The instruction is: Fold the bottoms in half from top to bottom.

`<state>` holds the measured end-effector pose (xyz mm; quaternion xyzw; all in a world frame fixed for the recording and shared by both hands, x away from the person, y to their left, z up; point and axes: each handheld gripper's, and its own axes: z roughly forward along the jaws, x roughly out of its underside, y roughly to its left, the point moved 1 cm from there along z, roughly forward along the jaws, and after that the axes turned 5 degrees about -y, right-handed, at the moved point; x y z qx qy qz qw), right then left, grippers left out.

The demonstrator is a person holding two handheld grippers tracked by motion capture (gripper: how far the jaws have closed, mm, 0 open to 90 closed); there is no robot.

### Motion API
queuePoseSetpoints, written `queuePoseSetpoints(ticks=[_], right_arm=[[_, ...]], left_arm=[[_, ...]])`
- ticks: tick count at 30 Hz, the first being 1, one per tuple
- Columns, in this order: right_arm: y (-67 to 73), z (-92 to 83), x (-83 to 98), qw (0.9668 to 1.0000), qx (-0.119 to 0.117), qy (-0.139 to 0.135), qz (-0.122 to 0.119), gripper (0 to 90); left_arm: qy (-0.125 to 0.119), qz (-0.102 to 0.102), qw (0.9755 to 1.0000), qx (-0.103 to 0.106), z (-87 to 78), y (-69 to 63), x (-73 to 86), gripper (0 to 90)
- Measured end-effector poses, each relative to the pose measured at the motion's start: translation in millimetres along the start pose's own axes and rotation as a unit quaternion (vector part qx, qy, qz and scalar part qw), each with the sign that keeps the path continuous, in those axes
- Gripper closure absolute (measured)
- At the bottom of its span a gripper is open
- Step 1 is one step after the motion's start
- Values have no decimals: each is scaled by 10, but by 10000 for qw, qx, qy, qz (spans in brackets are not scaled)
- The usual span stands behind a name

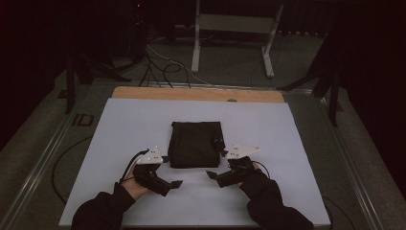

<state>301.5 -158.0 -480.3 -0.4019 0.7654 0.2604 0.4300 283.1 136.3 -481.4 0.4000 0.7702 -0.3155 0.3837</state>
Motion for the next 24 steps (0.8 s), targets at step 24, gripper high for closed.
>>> queuePoseSetpoints(ticks=[24], right_arm=[[-104,-496,378,9995,134,263,-90,98]], left_arm=[[161,-78,9991,-388,-420,4,403,0]])
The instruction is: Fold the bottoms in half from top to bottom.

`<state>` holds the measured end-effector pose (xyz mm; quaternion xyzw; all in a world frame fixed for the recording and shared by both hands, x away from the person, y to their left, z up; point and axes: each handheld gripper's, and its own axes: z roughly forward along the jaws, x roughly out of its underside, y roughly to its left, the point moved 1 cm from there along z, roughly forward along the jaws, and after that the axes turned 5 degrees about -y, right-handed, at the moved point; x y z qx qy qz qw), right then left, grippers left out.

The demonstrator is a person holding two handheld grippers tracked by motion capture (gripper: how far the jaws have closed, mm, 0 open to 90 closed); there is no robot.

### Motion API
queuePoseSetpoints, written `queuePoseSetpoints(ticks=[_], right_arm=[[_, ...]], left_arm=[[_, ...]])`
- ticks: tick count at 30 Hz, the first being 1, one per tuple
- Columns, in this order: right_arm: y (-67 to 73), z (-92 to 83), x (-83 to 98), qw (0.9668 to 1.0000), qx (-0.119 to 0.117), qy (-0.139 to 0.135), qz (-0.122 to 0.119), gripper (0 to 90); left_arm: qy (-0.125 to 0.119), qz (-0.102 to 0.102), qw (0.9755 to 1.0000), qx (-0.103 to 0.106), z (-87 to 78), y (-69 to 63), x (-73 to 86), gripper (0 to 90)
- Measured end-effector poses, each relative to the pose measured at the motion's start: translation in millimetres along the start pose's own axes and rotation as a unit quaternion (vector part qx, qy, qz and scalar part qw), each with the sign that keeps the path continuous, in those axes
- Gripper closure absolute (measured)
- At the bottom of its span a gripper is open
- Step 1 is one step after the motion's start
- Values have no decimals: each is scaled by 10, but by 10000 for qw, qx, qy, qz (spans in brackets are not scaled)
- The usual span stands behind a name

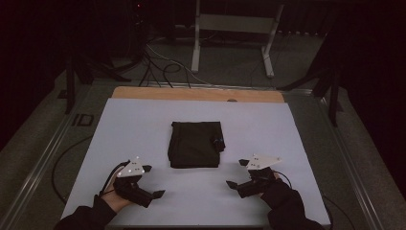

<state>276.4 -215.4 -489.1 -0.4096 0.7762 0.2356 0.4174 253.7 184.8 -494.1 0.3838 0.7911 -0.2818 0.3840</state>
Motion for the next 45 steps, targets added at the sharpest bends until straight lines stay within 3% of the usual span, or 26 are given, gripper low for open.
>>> queuePoseSetpoints(ticks=[15,24,27,37,45], right_arm=[[-35,-344,266,9991,369,22,219,98],[-71,-533,428,9962,706,-11,511,98],[-104,-540,436,9951,782,-61,594,98],[-118,-474,400,9956,785,-106,501,98],[-105,-474,407,9957,787,-102,484,99]], left_arm=[[-77,-303,9993,-213,-299,52,199,0],[-150,-411,9987,-256,-337,90,221,0],[-197,-396,9987,-262,-335,85,213,0],[-233,-312,9991,-166,-278,29,202,0],[-292,-371,9987,-210,-286,44,208,0]])
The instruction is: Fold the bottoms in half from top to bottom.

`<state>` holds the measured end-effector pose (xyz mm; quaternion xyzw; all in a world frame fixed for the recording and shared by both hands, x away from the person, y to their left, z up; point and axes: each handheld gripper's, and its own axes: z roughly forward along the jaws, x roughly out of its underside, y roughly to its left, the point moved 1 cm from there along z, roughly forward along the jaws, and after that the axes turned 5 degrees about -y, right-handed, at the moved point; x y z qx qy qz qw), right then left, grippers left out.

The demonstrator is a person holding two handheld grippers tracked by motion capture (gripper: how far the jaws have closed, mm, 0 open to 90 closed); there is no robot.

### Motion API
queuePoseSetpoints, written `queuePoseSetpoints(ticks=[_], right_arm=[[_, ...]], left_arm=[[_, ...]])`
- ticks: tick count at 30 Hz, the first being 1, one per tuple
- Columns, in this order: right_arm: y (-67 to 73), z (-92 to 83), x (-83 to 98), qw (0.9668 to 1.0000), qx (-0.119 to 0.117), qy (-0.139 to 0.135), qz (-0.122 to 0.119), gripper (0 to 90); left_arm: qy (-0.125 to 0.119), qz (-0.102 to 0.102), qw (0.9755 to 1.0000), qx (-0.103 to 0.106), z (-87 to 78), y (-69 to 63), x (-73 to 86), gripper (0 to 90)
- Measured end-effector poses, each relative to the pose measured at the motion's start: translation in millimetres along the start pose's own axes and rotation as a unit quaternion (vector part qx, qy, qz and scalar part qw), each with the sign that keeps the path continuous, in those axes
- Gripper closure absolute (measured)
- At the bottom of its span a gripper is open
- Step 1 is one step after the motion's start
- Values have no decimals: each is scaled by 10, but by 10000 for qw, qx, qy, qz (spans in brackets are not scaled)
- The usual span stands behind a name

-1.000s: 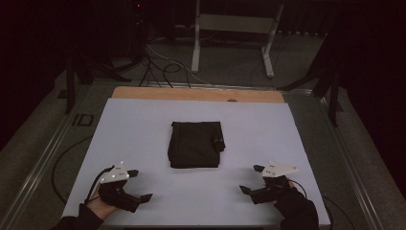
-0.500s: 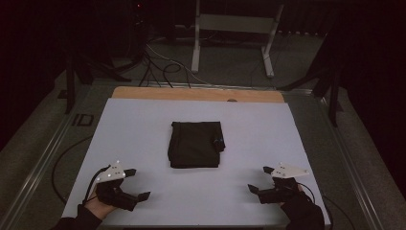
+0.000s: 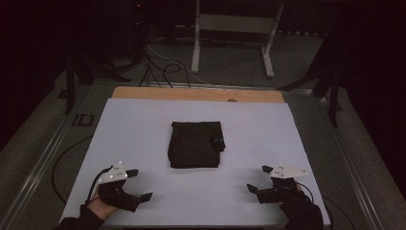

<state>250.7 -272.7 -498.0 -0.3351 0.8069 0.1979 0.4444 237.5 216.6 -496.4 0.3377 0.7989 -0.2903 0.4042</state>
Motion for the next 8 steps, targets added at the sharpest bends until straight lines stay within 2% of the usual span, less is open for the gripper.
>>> queuePoseSetpoints(ticks=[8], right_arm=[[14,0,5,10000,-31,5,-67,101]], left_arm=[[-46,-21,10000,-63,-11,15,2,0]])
